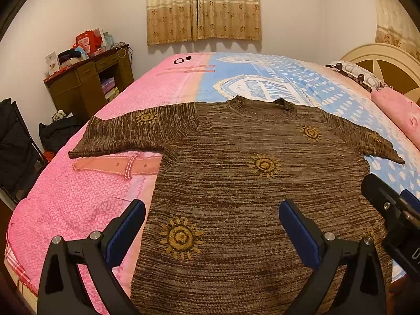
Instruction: Fold small clothes
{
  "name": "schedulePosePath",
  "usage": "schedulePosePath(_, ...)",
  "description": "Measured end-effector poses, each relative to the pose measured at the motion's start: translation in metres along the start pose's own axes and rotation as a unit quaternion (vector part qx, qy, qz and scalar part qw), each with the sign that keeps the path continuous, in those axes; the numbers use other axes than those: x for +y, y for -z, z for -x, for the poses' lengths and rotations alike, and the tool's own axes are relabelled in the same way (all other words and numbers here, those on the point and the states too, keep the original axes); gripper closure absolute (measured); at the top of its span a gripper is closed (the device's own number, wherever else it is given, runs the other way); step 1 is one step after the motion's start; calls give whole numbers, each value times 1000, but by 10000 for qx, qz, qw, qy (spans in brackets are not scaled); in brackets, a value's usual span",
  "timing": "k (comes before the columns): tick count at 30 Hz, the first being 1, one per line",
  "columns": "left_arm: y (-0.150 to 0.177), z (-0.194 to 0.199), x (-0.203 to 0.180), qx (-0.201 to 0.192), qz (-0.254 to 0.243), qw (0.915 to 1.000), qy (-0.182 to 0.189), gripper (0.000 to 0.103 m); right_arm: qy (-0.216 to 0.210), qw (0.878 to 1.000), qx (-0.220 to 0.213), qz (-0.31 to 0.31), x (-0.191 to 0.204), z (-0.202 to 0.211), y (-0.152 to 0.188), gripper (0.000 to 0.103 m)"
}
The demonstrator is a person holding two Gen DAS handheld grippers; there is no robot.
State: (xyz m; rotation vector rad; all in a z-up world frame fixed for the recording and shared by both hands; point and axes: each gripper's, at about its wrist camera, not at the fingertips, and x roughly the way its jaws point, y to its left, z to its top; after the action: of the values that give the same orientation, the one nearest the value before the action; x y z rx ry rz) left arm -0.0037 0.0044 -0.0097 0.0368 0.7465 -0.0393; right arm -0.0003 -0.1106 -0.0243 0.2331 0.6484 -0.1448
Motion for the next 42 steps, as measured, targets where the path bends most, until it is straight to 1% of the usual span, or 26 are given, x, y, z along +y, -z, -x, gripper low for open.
schedulePosePath(7, 0, -2, -5, -32, -68, 10000, -34, 1, 0, 10000, 32, 16, 0, -2, 0, 0)
schedulePosePath(13, 1, -7, -5, 25, -76, 10000, -33, 1, 34, 9999, 128, 16, -2, -8, -1, 0)
schedulePosePath(25, -2, -13, -8, 10, -115, 9999, 41, 1, 100, 9995, 268, 106, -1, -20, -4, 0)
schedulePosePath(37, -4, -24, -11, 105, -175, 9998, 23, 1, 211, 9990, 381, 95, -6, -33, -11, 0)
schedulePosePath(42, -2, -34, -15, 221, -242, 9995, 44, 1, 324, 9983, 446, 175, -13, -42, -13, 0)
